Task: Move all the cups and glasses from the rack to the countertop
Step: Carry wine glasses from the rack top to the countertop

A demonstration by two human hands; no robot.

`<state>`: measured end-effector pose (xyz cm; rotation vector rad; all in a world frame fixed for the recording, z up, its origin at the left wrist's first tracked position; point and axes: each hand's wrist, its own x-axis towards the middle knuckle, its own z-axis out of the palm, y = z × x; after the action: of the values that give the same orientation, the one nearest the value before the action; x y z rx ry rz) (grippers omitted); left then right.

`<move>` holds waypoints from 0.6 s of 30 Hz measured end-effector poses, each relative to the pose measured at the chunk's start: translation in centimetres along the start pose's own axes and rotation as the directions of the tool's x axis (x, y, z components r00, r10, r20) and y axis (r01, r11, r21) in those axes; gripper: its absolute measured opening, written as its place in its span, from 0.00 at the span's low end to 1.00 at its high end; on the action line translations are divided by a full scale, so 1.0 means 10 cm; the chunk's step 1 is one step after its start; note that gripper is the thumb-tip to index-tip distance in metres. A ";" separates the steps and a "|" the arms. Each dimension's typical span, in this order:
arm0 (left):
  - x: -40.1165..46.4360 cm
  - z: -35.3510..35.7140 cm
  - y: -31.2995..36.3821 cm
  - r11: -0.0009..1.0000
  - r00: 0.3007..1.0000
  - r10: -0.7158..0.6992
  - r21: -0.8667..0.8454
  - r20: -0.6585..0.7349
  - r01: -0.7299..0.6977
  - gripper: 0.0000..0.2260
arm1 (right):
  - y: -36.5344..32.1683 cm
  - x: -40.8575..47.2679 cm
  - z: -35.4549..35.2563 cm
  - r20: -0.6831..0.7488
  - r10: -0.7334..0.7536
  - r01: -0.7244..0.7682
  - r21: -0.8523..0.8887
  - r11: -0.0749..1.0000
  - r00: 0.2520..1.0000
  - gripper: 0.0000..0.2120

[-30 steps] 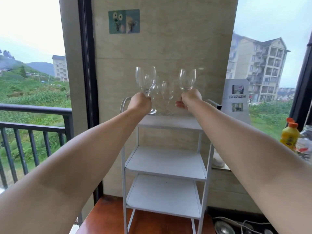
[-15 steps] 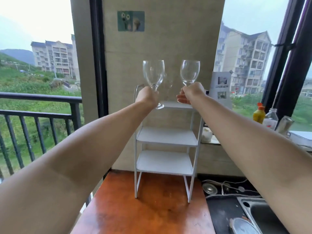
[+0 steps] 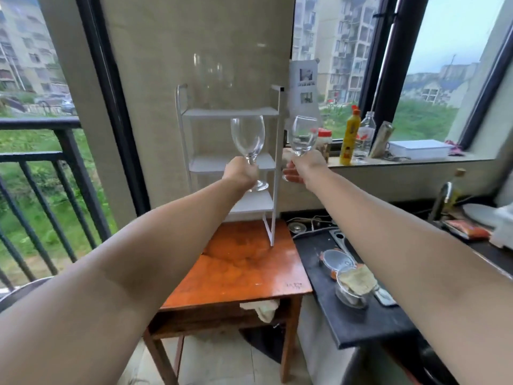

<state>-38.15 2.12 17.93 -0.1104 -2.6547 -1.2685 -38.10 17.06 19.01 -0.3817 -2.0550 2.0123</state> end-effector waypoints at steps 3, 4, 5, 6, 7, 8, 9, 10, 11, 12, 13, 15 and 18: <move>-0.21 0.36 -0.04 1.000 0.995 -0.014 -0.017 0.101 0.016 0.15 | 0.34 -0.12 -0.30 -0.056 0.076 -0.073 0.049 0.996 0.996 0.04; -0.30 0.49 -0.04 1.000 0.991 -0.016 -0.009 0.135 0.018 0.16 | 0.49 -0.15 -0.42 -0.087 0.102 -0.097 0.059 0.994 0.991 0.05; -0.36 0.59 -0.06 1.000 0.987 -0.016 0.014 0.162 0.014 0.16 | 0.60 -0.19 -0.50 -0.105 0.126 -0.120 0.065 0.991 0.986 0.07; -0.46 0.77 -0.06 0.999 0.978 -0.013 0.039 0.208 0.004 0.16 | 0.76 -0.24 -0.66 -0.138 0.153 -0.144 0.071 0.987 0.978 0.07; -0.56 0.93 -0.07 0.998 0.969 -0.012 0.066 0.245 -0.005 0.15 | 0.91 -0.29 -0.80 -0.164 0.172 -0.160 0.079 0.984 0.971 0.06; -0.67 1.08 -0.09 0.997 0.959 -0.012 0.079 0.283 -0.011 0.15 | 1.05 -0.36 -0.94 -0.185 0.188 -0.176 0.082 0.981 0.965 0.05; -0.79 1.25 -0.09 0.997 0.946 -0.012 0.077 0.325 -0.014 0.14 | 1.18 -0.43 -1.11 -0.206 0.215 -0.198 0.098 0.975 0.955 0.07; -0.91 1.41 -0.08 0.997 0.932 -0.011 0.072 0.363 -0.016 0.13 | 1.30 -0.51 -1.29 -0.227 0.238 -0.218 0.108 0.970 0.944 0.09; -1.02 1.55 -0.05 0.997 0.918 -0.010 0.072 0.397 -0.021 0.13 | 1.38 -0.59 -1.45 -0.249 0.255 -0.234 0.113 0.966 0.934 0.11; -1.16 1.75 0.02 0.997 0.900 0.000 0.070 0.435 -0.034 0.13 | 1.46 -0.71 -1.69 -0.284 0.268 -0.245 0.117 0.963 0.920 0.11; -1.29 1.89 0.08 0.996 0.886 0.010 0.071 0.463 -0.049 0.14 | 1.52 -0.83 -1.88 -0.309 0.285 -0.256 0.133 0.958 0.907 0.10; -1.56 2.16 0.21 0.994 0.856 0.029 0.076 0.517 -0.079 0.14 | 1.64 -1.08 -2.25 -0.352 0.318 -0.274 0.170 0.947 0.881 0.08; -2.05 2.62 0.45 0.992 0.803 0.052 0.065 0.594 -0.112 0.14 | 1.85 -1.54 -2.90 -0.428 0.358 -0.302 0.194 0.933 0.830 0.06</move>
<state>-21.22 25.65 1.08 -0.7142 -3.1721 -1.2237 -13.21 39.22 1.37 -1.1395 -1.6495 1.9599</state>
